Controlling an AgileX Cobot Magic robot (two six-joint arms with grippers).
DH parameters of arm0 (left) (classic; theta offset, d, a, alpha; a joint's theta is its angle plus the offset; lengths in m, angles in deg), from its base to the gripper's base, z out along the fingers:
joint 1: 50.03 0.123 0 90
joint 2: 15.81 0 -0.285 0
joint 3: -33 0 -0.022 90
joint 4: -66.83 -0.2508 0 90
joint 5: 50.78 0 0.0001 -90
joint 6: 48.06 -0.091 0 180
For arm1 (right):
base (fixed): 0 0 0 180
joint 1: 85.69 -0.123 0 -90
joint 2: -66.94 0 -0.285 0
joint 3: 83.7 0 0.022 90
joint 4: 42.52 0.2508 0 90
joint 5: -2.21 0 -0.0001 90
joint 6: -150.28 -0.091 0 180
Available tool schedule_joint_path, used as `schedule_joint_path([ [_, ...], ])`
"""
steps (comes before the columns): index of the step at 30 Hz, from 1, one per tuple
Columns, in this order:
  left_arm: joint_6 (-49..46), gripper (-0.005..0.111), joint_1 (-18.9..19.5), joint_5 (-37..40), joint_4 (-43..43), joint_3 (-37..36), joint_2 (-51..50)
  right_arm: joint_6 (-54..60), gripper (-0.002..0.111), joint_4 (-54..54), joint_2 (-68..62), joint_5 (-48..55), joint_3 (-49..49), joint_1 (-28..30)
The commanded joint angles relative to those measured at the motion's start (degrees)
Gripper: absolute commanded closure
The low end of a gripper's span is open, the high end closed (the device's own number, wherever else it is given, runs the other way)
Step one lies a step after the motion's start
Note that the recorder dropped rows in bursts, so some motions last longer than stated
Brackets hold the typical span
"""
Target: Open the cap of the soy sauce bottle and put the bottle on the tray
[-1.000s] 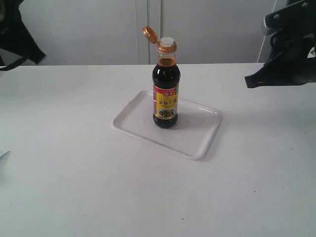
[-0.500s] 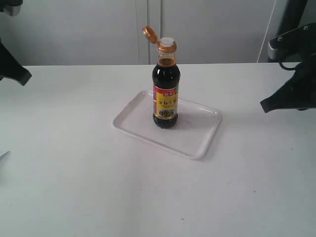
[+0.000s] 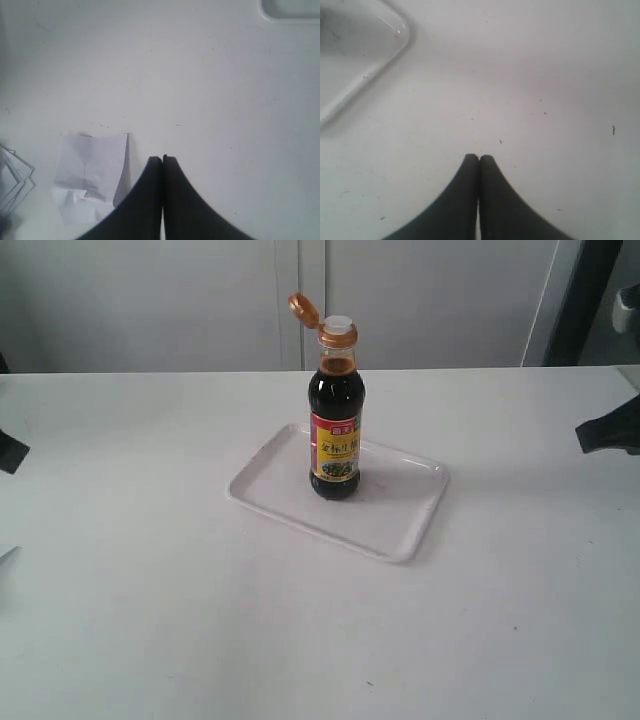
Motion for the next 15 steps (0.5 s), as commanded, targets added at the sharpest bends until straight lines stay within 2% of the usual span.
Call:
schedule_joint_path([
  [1,0.54,0.107,0.2,-2.76,1.34,-5.47,5.22,-0.44,0.108,1.92,7.45,-3.25,-3.14,0.64],
  [9,1.04,0.107,0.2,-8.87,4.63,-13.76,15.62,-1.9,0.108,3.33,25.7,-13.8,-11.33,0.64],
  [15,1.04,0.107,0.2,-12.02,4.63,-17.53,21.92,-1.9,0.108,3.33,31.9,-20.81,-17.74,0.64],
])
